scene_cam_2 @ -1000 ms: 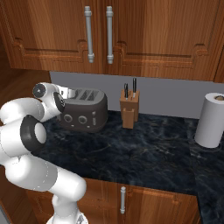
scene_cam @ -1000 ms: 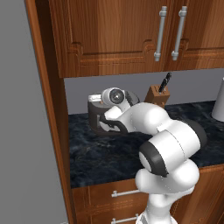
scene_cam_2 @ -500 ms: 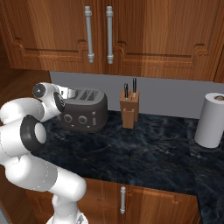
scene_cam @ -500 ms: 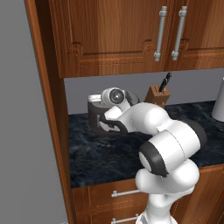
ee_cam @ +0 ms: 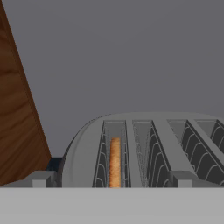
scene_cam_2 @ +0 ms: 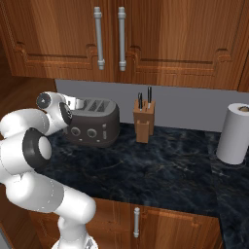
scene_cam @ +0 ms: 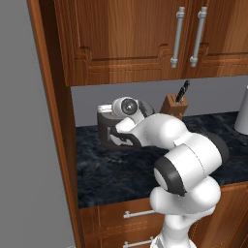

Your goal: Start the toaster. Once the lever pops up, take the bread to the plate on the dining counter.

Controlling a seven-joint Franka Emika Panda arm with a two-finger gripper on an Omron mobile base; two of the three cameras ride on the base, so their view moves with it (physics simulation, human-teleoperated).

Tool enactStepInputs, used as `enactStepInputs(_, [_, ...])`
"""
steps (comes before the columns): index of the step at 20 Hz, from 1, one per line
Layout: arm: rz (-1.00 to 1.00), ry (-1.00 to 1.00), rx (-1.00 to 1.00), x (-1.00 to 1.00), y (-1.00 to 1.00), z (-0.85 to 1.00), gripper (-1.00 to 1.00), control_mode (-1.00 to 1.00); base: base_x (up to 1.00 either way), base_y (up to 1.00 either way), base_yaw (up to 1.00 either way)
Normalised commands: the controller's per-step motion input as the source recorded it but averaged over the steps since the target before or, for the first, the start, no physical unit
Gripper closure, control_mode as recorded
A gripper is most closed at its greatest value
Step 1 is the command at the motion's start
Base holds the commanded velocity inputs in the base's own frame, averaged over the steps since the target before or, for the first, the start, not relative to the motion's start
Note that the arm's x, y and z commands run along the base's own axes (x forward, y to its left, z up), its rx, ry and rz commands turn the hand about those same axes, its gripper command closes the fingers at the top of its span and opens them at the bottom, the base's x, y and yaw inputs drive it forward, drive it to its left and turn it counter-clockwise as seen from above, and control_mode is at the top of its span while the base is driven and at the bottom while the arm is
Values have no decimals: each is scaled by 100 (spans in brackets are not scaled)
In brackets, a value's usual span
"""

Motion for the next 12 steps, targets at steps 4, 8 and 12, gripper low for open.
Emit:
enactStepInputs(4, [0,0,0,0,0,0,-100,-100,0,0,0])
enactStepInputs(8, [0,0,0,0,0,0,-100,-100,0,0,0])
enactStepInputs(12, [0,0,0,0,0,0,-100,-100,0,0,0])
